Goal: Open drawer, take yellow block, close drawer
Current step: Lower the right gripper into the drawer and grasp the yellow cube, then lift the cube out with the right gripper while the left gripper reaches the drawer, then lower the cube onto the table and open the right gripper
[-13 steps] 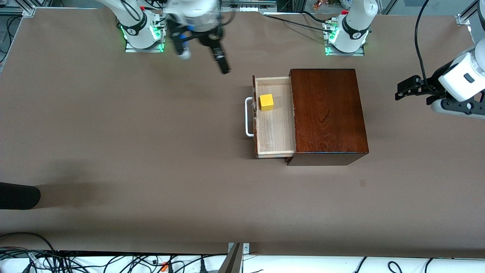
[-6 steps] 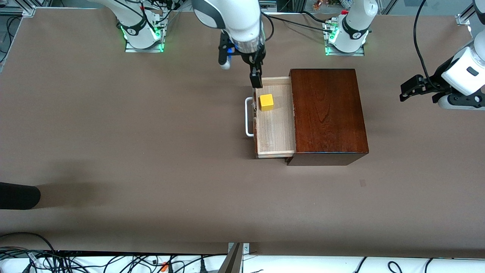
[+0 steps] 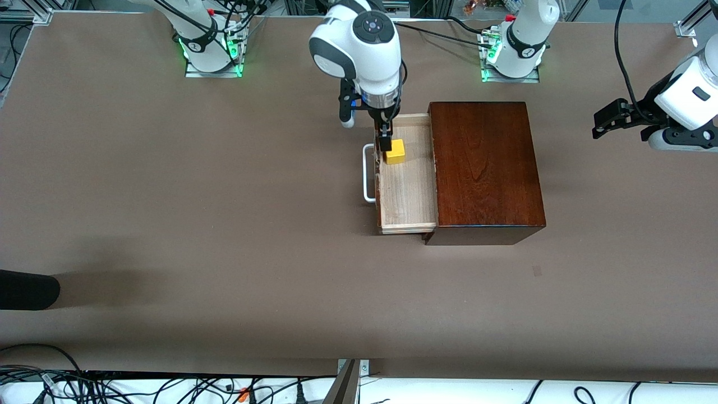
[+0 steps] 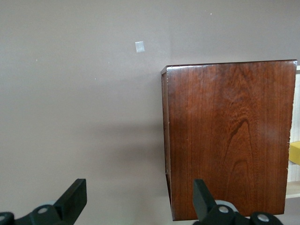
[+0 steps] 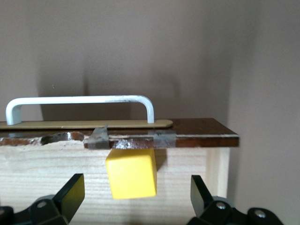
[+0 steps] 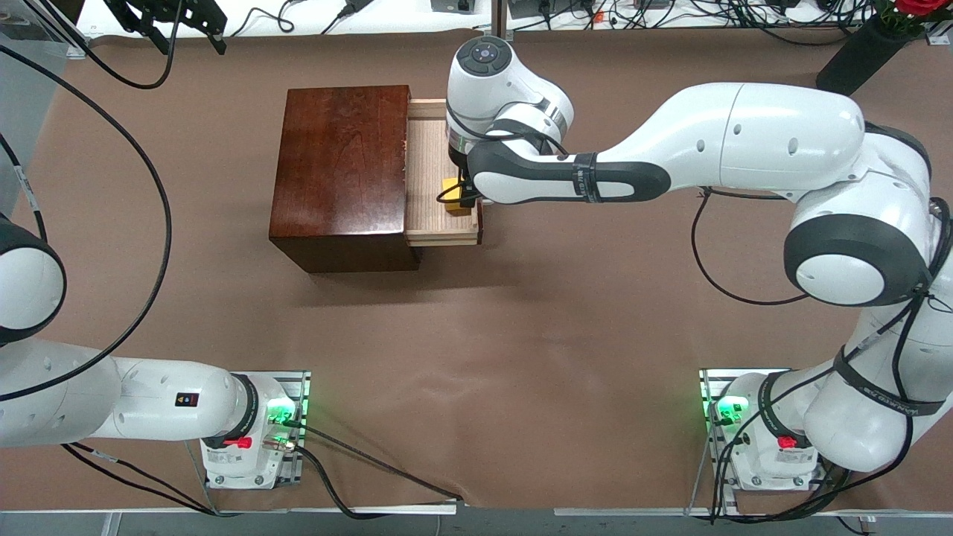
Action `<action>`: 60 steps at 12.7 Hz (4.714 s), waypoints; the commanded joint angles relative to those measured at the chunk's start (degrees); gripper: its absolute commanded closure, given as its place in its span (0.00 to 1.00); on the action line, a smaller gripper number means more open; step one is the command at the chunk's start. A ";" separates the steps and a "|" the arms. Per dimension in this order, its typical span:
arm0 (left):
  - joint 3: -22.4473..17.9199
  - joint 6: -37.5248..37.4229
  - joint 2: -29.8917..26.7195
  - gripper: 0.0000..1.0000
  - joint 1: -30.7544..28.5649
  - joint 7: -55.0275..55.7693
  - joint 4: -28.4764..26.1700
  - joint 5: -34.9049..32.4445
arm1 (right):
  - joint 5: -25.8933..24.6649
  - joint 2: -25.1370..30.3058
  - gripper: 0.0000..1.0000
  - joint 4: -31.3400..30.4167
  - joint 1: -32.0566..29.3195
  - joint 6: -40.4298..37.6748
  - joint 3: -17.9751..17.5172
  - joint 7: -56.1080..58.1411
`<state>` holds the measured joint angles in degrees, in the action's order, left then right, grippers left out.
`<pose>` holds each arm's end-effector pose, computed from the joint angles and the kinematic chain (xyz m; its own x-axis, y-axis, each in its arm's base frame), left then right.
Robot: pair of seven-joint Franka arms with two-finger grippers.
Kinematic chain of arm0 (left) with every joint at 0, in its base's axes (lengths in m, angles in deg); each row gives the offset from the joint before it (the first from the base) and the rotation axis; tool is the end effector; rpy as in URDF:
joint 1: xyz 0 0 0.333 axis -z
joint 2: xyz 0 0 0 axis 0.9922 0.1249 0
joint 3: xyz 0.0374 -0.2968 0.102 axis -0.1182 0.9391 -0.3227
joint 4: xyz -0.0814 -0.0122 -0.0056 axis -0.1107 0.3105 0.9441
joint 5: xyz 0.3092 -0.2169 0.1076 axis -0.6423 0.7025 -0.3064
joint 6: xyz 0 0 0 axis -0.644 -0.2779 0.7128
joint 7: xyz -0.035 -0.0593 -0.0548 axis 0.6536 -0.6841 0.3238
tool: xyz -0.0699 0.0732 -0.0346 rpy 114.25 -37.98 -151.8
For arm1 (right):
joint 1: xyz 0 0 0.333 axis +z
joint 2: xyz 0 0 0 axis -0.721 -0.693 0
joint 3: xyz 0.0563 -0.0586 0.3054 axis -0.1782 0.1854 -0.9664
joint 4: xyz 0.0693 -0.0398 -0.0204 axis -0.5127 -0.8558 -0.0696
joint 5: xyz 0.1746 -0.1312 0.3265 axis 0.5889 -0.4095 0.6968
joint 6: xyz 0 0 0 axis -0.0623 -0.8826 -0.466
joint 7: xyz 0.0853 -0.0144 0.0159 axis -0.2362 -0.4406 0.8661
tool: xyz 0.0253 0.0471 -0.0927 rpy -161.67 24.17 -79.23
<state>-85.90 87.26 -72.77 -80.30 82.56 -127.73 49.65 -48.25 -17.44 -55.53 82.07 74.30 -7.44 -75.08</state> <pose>0.5411 -0.0255 0.6029 0.9973 -0.0296 -0.0673 -0.0288 -0.9995 0.0128 0.4131 0.5786 0.3662 0.0122 -0.9927 -0.1202 -0.9981 -0.0049 -0.0610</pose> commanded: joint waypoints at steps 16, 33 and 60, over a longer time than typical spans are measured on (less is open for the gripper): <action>-0.11 -1.66 -0.43 0.00 0.91 -0.17 1.04 -1.15 | -4.99 -4.67 1.00 3.60 1.68 5.58 0.65 0.38; 9.71 -5.00 4.66 0.00 2.92 -16.42 1.92 3.78 | 14.62 30.81 1.00 -8.64 -12.47 -36.62 18.81 86.62; 33.64 39.65 39.03 0.00 16.38 -49.21 4.12 -12.29 | 14.62 21.62 1.00 -62.30 -11.95 37.74 22.80 124.22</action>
<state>-52.13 127.00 -34.78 -64.45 34.06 -124.95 40.39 -34.66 5.43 -118.46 70.13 110.79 15.89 48.15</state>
